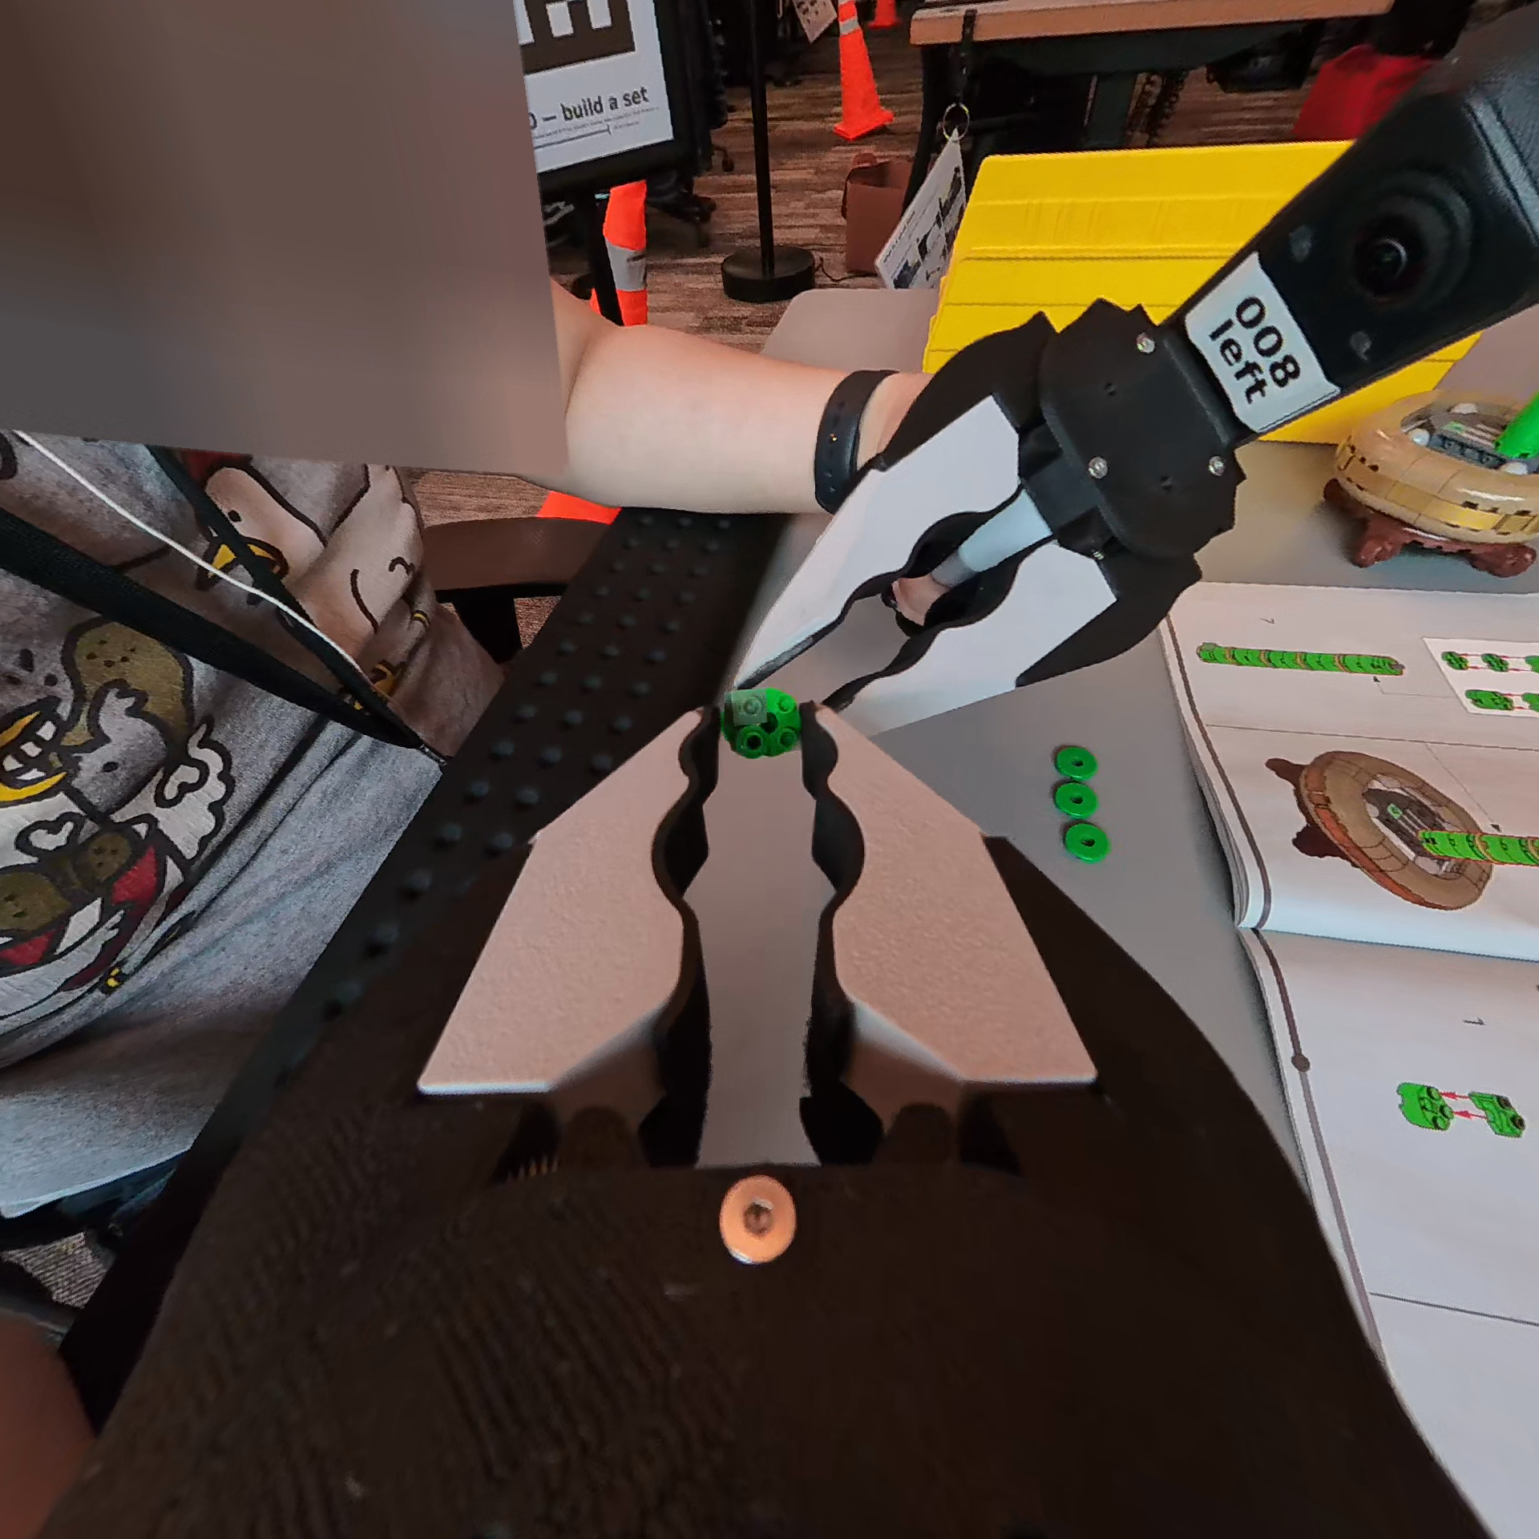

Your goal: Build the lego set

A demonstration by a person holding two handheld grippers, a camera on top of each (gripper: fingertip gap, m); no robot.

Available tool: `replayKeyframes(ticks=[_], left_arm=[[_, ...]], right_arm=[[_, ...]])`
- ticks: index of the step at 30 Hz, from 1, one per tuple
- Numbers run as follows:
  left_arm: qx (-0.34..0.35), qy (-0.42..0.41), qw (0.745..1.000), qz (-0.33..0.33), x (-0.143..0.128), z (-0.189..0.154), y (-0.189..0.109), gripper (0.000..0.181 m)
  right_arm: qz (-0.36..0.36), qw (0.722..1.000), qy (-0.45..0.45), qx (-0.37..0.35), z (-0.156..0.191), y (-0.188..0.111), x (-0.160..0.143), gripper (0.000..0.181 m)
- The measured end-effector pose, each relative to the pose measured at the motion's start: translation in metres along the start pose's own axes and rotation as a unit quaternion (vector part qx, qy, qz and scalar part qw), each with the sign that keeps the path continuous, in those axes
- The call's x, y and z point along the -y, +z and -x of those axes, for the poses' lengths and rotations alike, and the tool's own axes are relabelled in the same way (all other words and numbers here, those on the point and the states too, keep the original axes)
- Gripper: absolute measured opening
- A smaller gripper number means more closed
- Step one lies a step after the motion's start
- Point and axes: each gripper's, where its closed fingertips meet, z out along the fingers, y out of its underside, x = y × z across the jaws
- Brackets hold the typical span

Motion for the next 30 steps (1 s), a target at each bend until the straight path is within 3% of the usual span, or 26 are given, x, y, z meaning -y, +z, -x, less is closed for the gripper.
replayKeyframes(ticks=[8,12,17,19,24,30], left_arm=[[-0.003,-0.002,1.0,0.009,-0.003,0.0,0.002,0.012],[0.018,-0.021,0.999,-0.017,0.004,0.01,-0.004,0.019],[0.102,-0.022,0.993,-0.054,0.014,0.031,-0.03,0.029],[0.097,-0.019,0.991,-0.089,0.024,0.027,-0.039,0.028],[0.09,-0.02,0.989,-0.111,0.029,0.026,-0.043,0.026],[0.091,-0.024,0.993,-0.077,0.019,0.029,-0.033,0.026]], right_arm=[[0.015,1.0,-0.001,0.002,0.002,0.001,-0.003,0.016],[0.037,0.998,-0.003,-0.049,-0.013,-0.009,-0.009,0.016],[0.16,0.957,0.01,-0.24,-0.066,-0.068,-0.053,0.015],[0.192,0.939,0.02,-0.286,-0.078,-0.095,-0.061,0.015],[0.262,0.92,0.038,-0.289,-0.091,-0.133,-0.075,0.016],[0.318,0.908,0.055,-0.266,-0.102,-0.146,-0.103,0.016]])
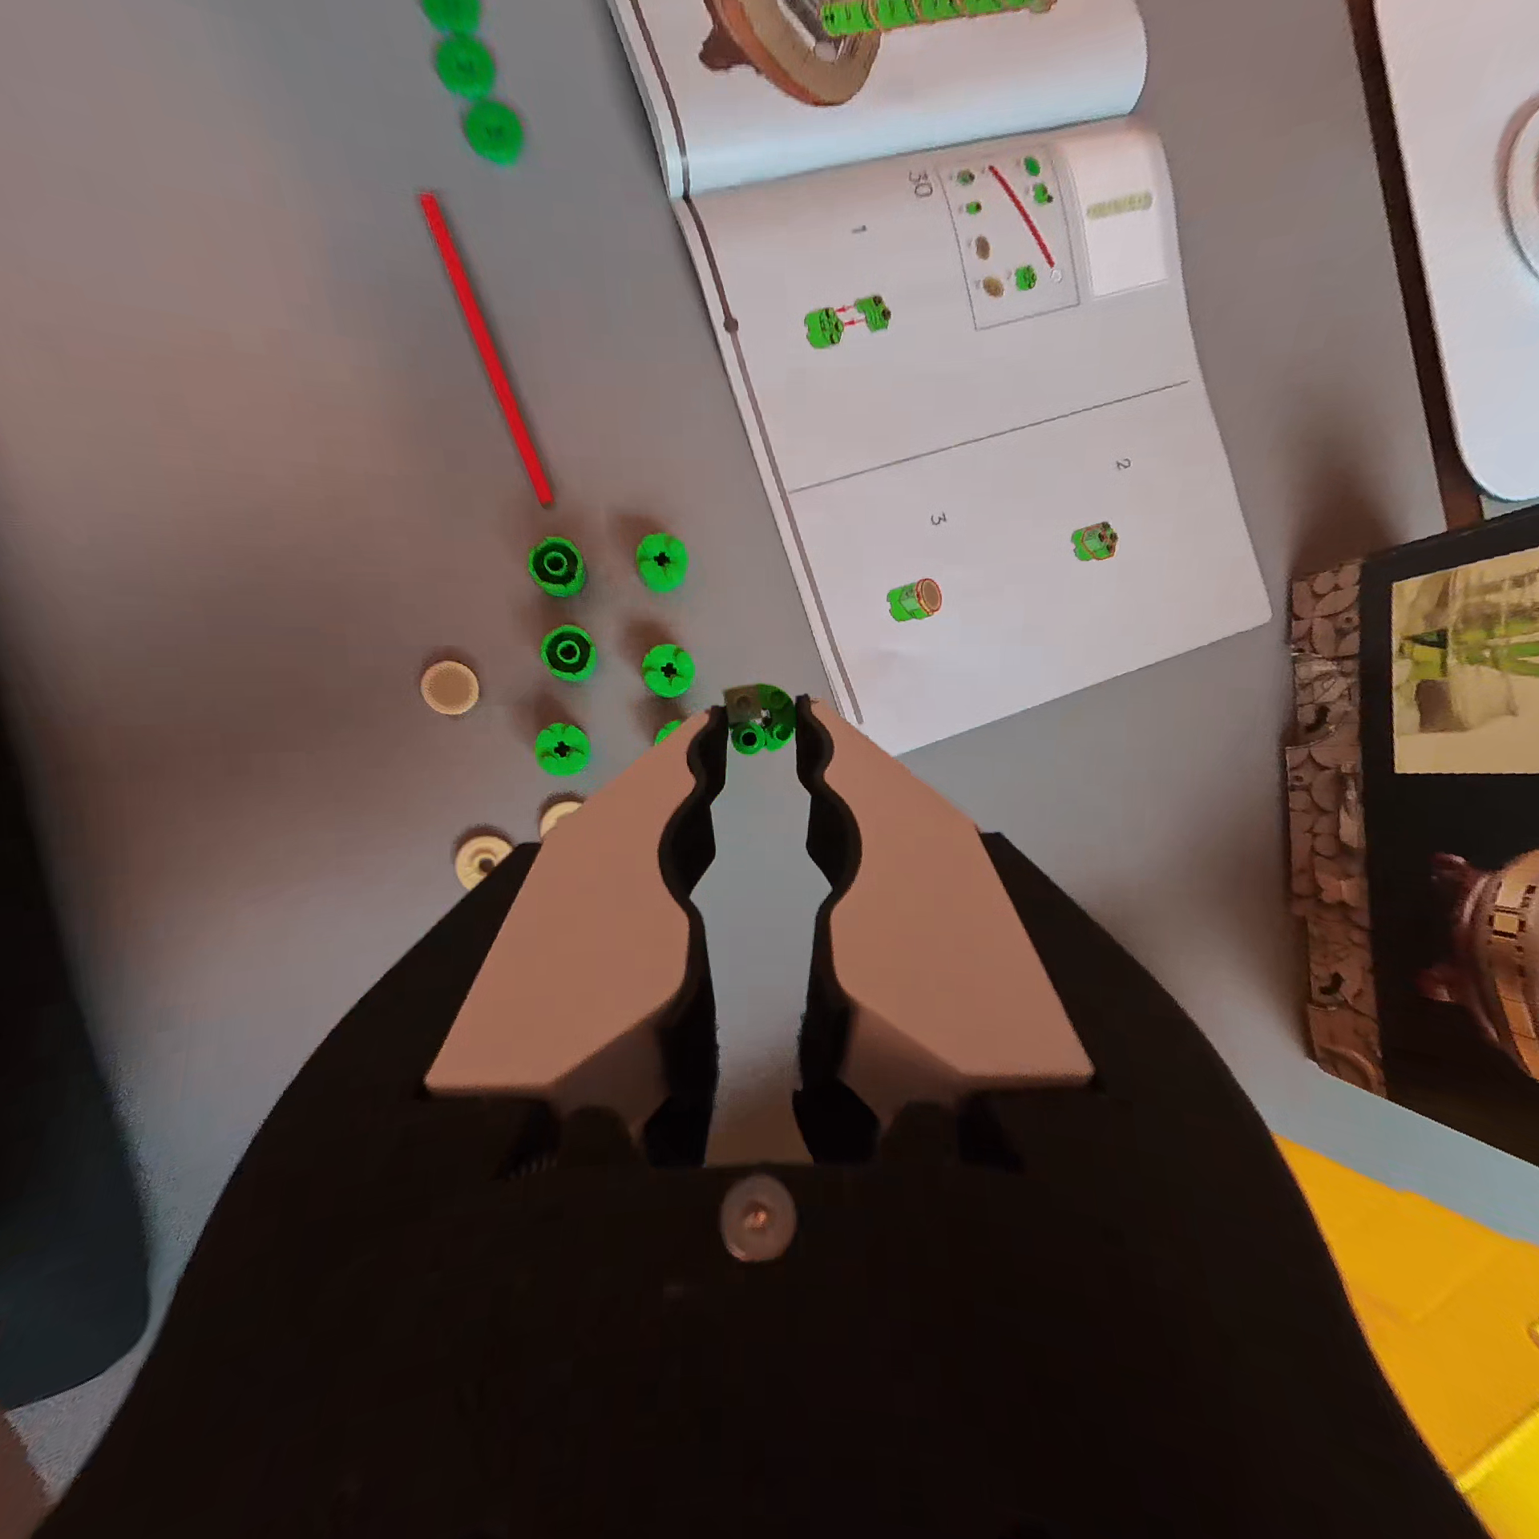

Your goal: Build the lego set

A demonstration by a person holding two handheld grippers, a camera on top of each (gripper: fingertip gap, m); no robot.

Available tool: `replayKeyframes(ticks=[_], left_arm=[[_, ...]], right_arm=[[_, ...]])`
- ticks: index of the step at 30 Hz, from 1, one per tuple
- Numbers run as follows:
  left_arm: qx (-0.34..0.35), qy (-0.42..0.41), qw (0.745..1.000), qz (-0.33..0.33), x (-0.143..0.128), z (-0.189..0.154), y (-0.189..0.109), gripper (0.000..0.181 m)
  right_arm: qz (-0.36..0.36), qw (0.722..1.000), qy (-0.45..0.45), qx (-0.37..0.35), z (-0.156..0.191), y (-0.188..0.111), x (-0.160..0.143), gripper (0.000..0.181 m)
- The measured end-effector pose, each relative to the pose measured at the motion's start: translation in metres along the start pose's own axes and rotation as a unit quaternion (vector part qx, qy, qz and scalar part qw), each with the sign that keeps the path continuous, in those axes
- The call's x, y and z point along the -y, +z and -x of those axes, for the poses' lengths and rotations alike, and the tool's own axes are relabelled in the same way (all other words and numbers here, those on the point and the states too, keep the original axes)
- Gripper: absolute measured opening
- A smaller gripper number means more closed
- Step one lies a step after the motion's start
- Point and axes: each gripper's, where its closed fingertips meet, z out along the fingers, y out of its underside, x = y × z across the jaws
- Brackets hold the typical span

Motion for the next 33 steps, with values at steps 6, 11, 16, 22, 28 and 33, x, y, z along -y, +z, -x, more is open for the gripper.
replayKeyframes(ticks=[6,11,16,22,28,33], left_arm=[[0.007,0.002,1.0,0.006,-0.002,0.002,0.002,0.025],[0.021,0.003,0.999,0.026,-0.008,0.007,0.004,0.026],[0.053,0.017,0.998,0.034,-0.01,0.016,0.005,0.026],[0.197,0.143,0.967,0.072,-0.012,0.047,0.018,0.042],[0.24,0.223,0.944,0.026,0.01,0.032,0.029,0.034],[0.296,0.254,0.921,0.014,0.02,0.036,0.017,0.029]], right_arm=[[0.019,1.0,0.003,-0.012,0.0,0.005,-0.029,0.015],[0.027,1.0,0.005,0.0,0.005,0.011,-0.043,0.015],[0.011,0.999,-0.025,-0.018,0.012,0.006,-0.019,0.016],[-0.107,0.992,-0.055,0.031,0.056,0.003,0.071,0.015],[-0.161,0.982,-0.037,0.087,0.08,0.008,0.108,0.015],[-0.192,0.977,-0.027,0.092,0.081,0.003,0.119,0.015]])
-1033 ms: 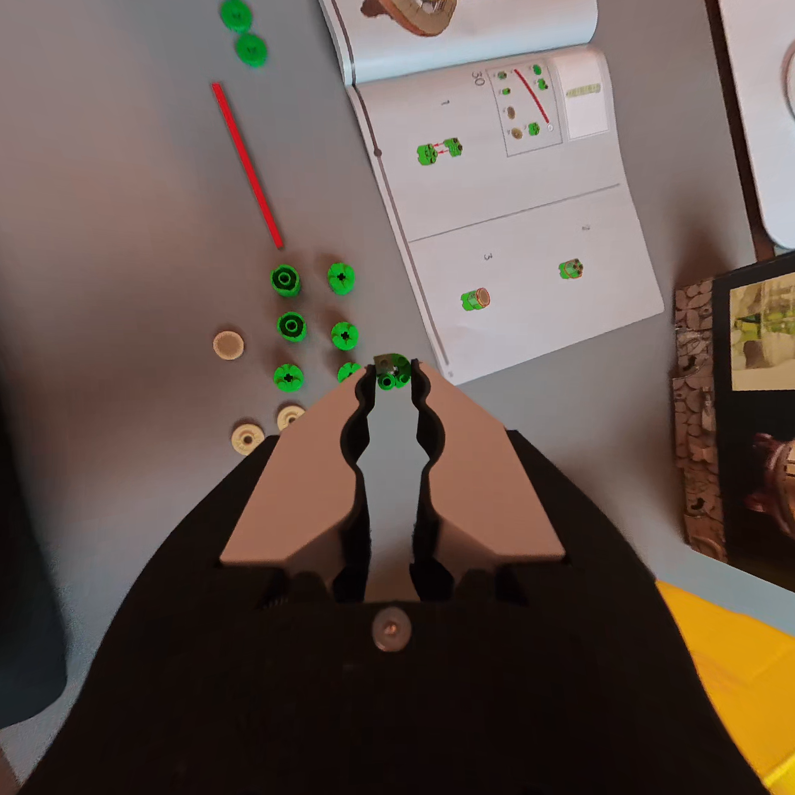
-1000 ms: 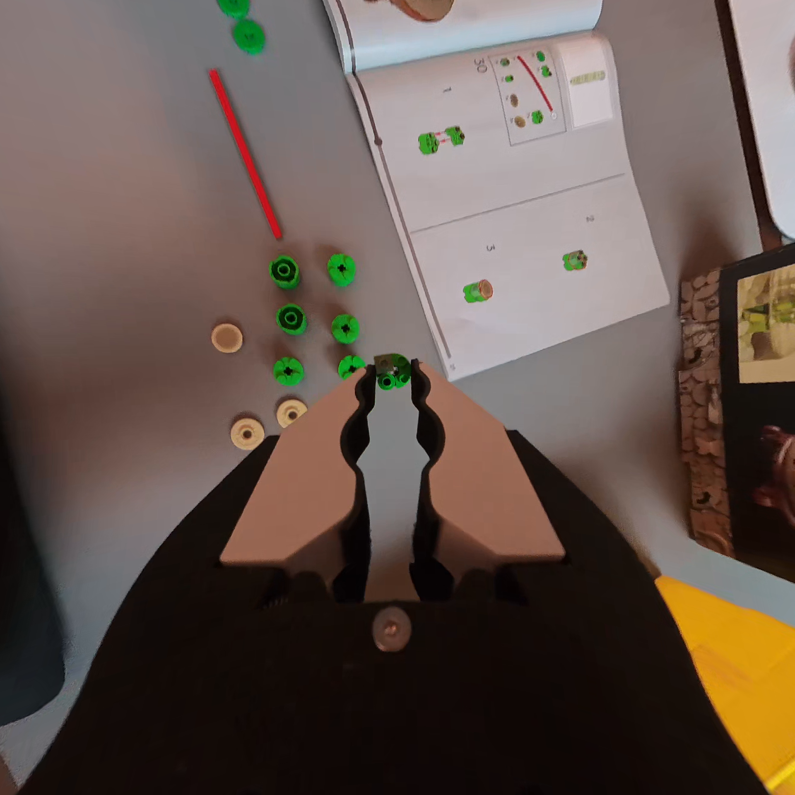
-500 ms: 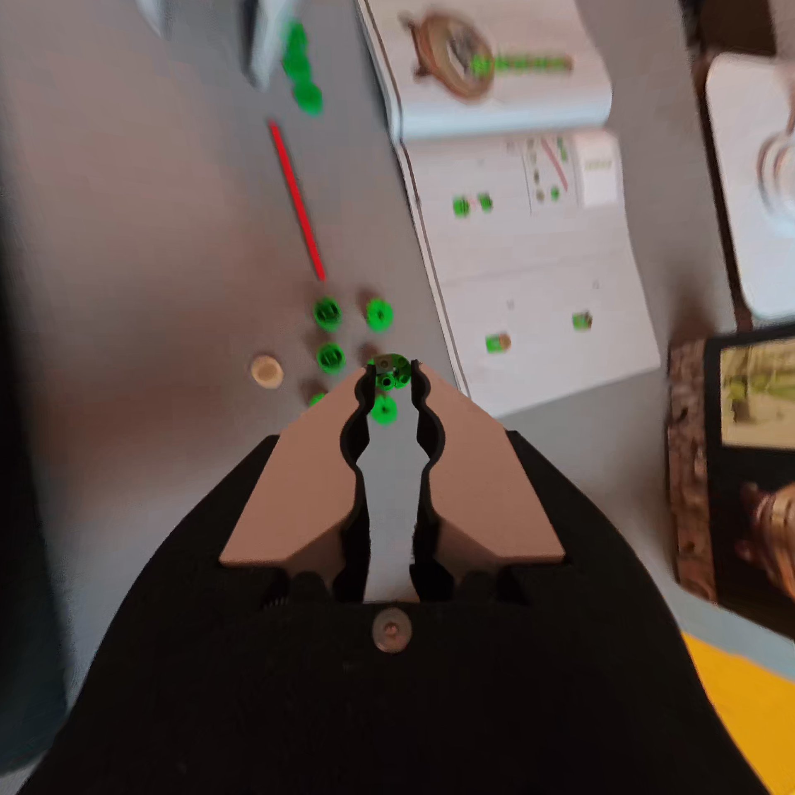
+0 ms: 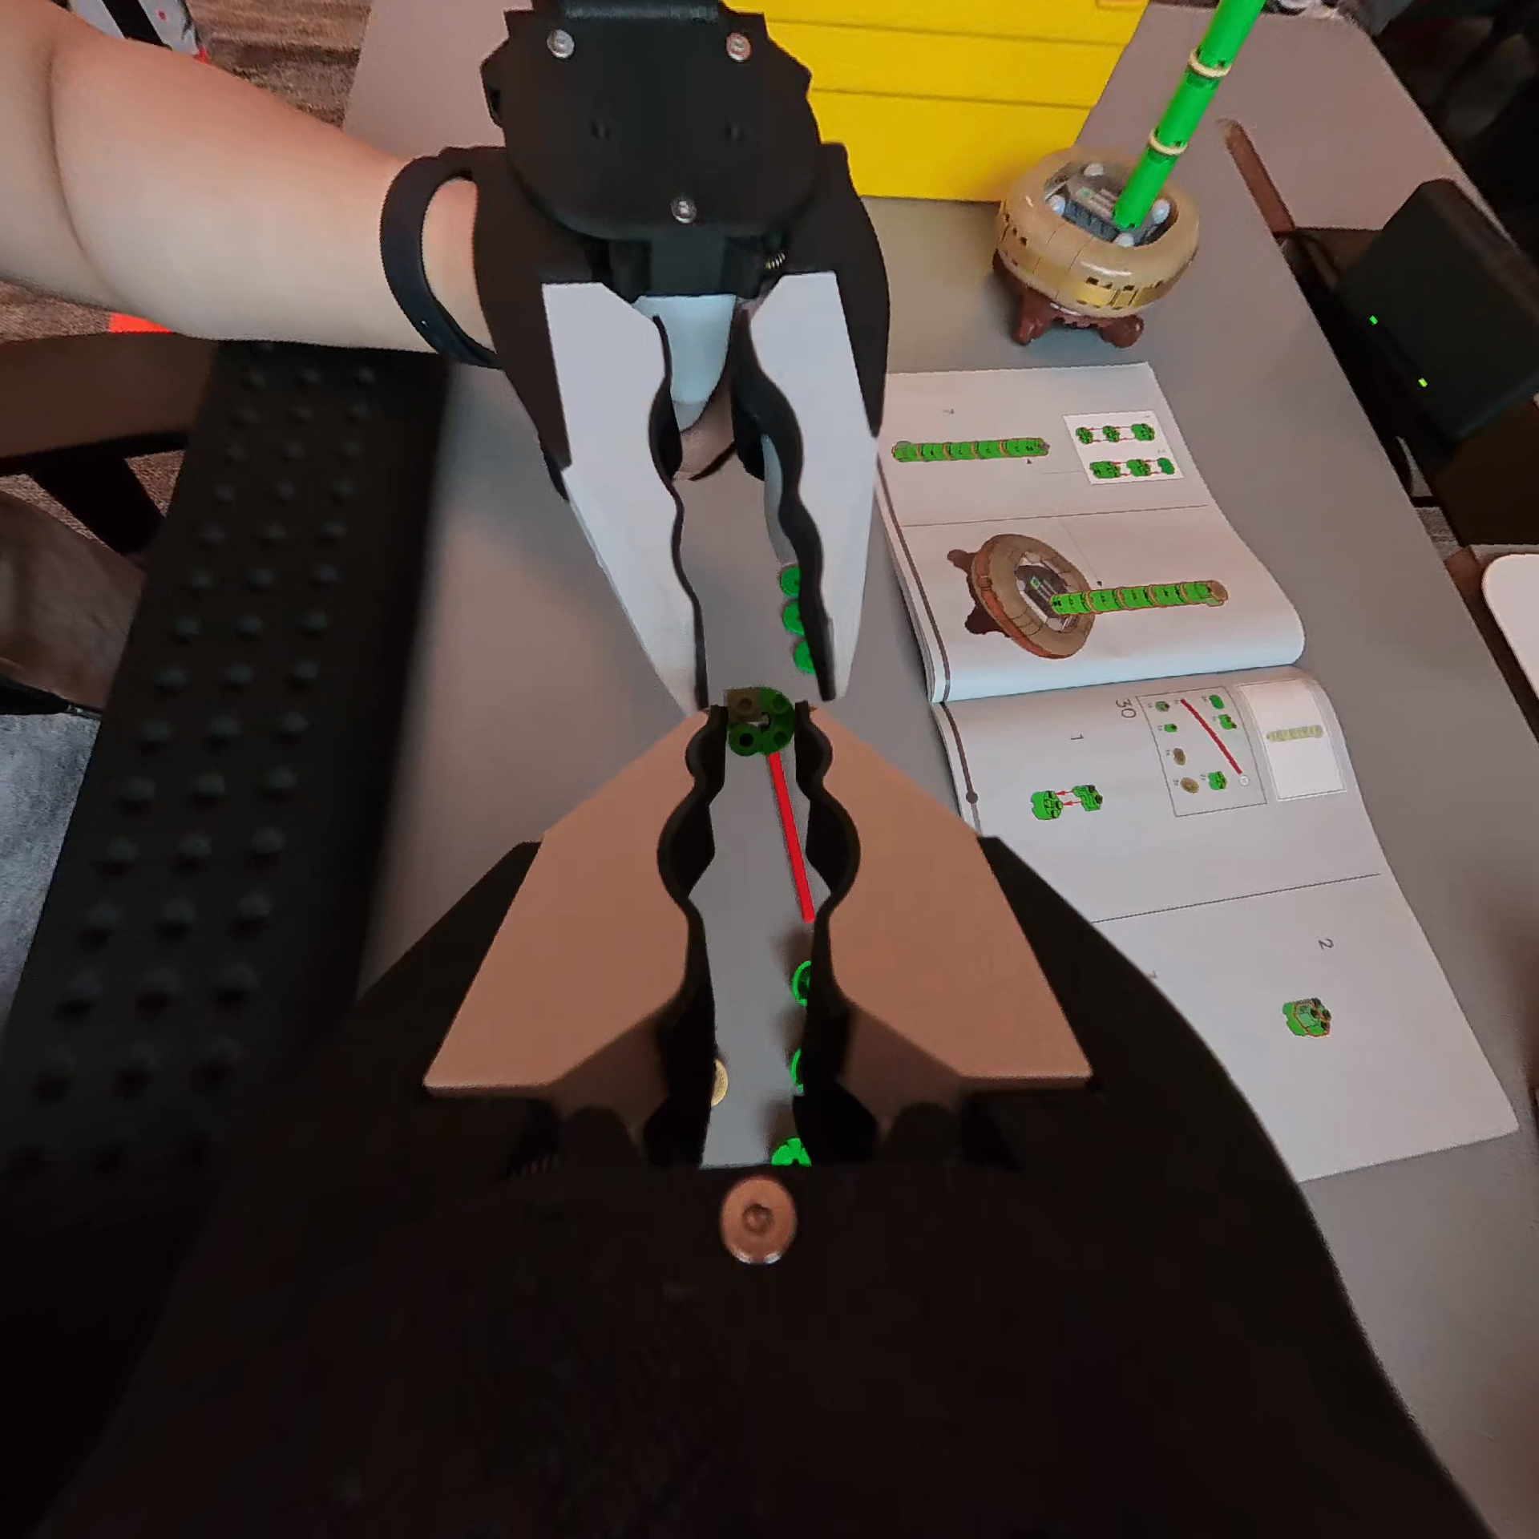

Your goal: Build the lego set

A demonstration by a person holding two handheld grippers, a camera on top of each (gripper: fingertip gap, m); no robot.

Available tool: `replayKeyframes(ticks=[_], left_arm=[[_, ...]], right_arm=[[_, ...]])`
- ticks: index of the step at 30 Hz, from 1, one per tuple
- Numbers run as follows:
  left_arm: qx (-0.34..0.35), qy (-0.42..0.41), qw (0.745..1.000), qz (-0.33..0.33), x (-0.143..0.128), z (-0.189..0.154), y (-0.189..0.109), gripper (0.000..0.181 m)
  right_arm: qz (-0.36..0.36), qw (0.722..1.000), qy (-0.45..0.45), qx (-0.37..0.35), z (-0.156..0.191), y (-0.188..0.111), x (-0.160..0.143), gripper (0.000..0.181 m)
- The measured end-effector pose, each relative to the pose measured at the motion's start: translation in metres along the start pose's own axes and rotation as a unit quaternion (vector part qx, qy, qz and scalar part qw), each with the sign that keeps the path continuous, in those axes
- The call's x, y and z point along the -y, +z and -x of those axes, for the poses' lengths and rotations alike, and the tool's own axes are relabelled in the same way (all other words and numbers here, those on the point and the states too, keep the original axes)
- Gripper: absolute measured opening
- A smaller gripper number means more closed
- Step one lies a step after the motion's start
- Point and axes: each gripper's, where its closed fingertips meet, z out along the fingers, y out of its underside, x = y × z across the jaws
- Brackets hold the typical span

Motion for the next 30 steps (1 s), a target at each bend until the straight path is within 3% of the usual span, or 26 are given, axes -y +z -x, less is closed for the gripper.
replayKeyframes(ticks=[12,15,16,19,23,30], left_arm=[[-0.005,0.021,1.0,0.007,-0.003,-0.004,0.003,0.014],[-0.015,0.008,1.0,-0.006,0.002,-0.005,0.0,0.014],[-0.018,0.0,1.0,-0.012,0.004,-0.005,-0.001,0.014],[-0.008,-0.007,1.0,-0.016,0.004,0.002,-0.005,0.014],[0.008,-0.001,1.0,-0.013,0.003,0.009,-0.009,0.014],[0.005,0.0,1.0,-0.009,0.001,0.009,-0.008,0.014]], right_arm=[[-0.028,1.0,0.007,0.002,0.0,0.001,0.01,0.015],[-0.038,0.999,-0.014,-0.034,-0.007,-0.008,0.012,0.041],[-0.03,0.999,-0.016,-0.036,-0.006,-0.015,0.008,0.041],[0.012,0.998,0.013,-0.053,-0.004,-0.035,-0.02,0.025],[0.163,0.984,0.055,-0.055,0.011,-0.035,-0.104,0.026],[0.212,0.974,0.059,-0.047,0.02,-0.018,-0.132,0.026]])
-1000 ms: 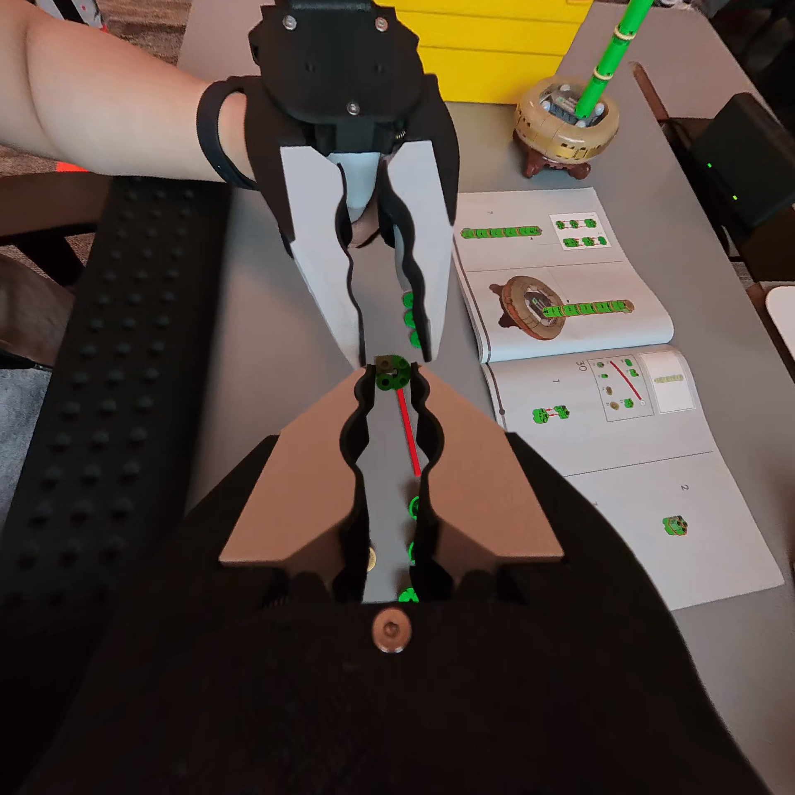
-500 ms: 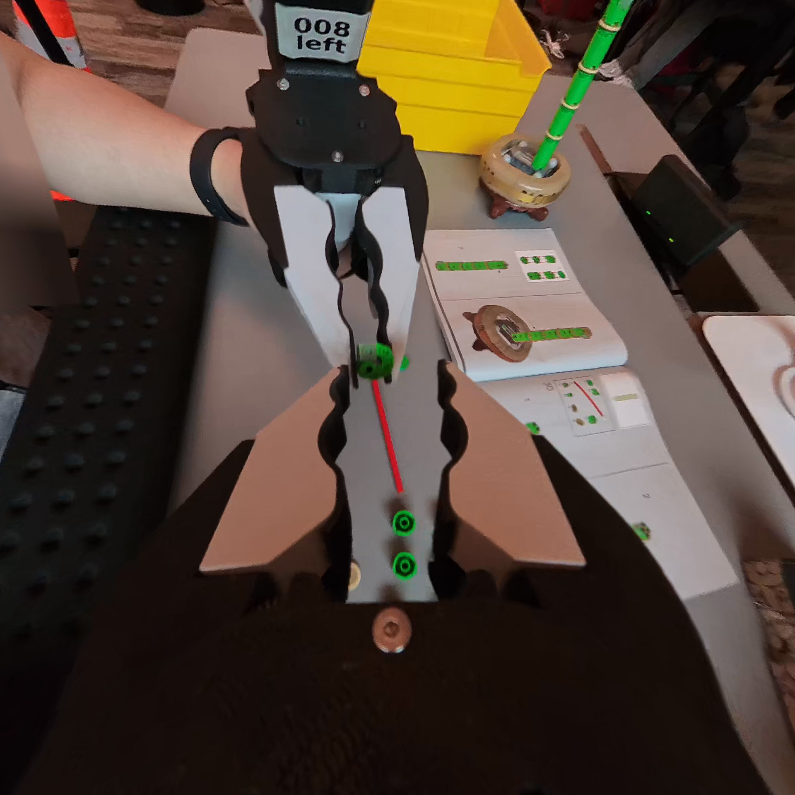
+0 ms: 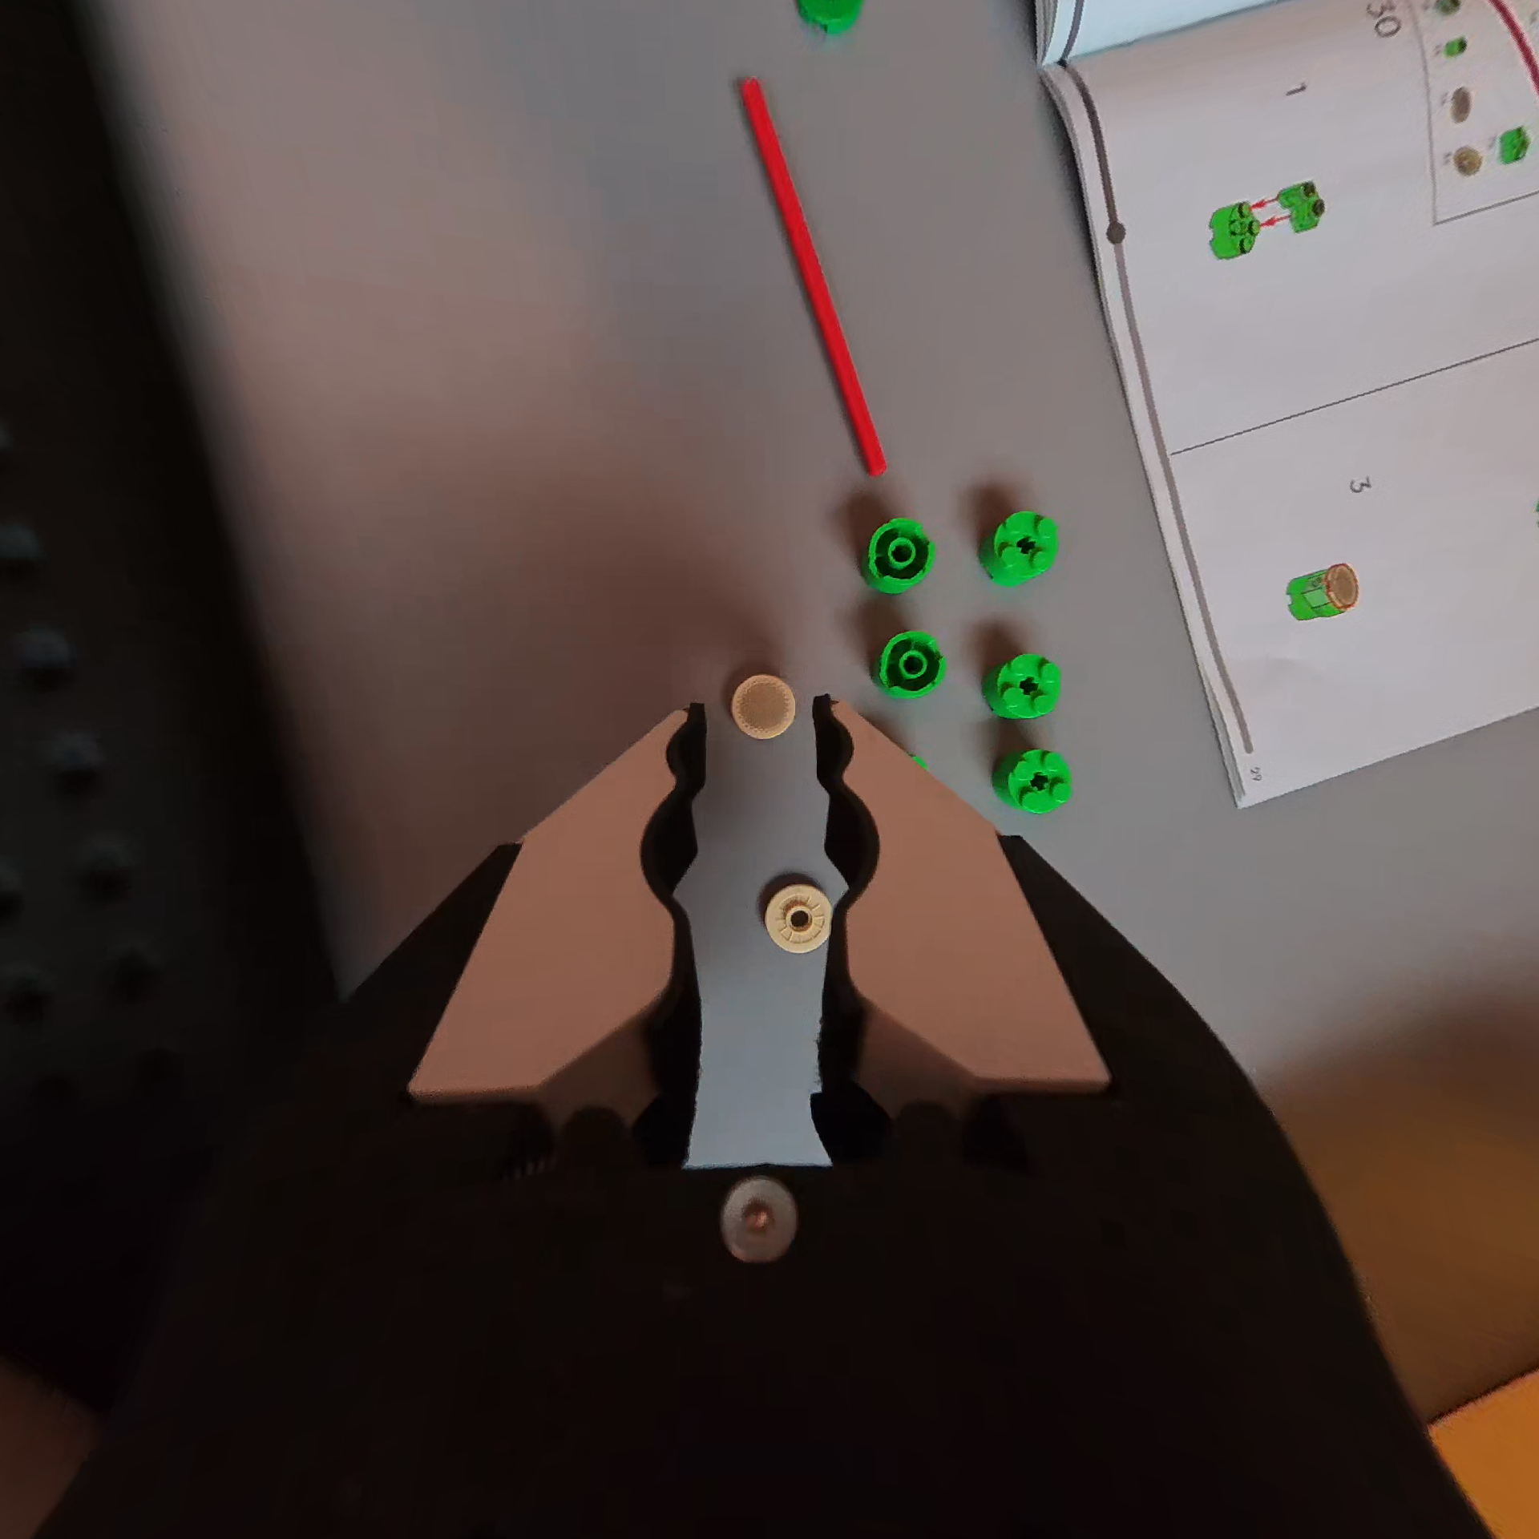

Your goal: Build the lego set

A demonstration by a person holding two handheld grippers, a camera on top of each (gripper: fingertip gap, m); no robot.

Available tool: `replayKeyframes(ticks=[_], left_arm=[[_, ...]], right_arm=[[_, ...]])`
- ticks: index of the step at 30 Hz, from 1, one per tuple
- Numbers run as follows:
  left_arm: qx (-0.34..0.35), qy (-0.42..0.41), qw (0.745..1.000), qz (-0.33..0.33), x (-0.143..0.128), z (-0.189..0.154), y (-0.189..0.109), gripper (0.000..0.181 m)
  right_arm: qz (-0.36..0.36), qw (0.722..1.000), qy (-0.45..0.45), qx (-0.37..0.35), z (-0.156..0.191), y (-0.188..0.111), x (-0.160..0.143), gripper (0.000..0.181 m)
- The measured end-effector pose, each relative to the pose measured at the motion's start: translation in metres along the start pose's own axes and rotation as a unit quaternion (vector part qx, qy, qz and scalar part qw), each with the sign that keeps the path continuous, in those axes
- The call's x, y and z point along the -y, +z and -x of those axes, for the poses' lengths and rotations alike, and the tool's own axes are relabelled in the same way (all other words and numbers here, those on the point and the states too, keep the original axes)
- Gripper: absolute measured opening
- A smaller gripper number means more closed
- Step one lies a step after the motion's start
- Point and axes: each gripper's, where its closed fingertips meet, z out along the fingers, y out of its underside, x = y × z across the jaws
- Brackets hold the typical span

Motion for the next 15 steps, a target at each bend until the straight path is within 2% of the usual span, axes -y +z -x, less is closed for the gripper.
replayKeyframes(ticks=[4,12,14,15], left_arm=[[0.0,0.004,1.0,0.006,-0.002,-0.001,0.002,0.014],[-0.002,0.011,1.0,0.003,-0.001,-0.003,0.002,0.014],[-0.005,0.018,1.0,-0.004,0.001,-0.005,0.002,0.014],[-0.007,0.022,1.0,-0.008,0.003,-0.006,0.002,0.014]], right_arm=[[0.002,1.0,0.029,0.012,-0.001,0.005,0.0,0.023],[0.016,0.999,0.031,0.007,-0.001,0.009,-0.002,0.015],[-0.013,1.0,0.026,-0.001,-0.004,0.001,0.009,0.014],[-0.049,0.998,0.025,-0.004,-0.005,-0.008,0.023,0.014]])
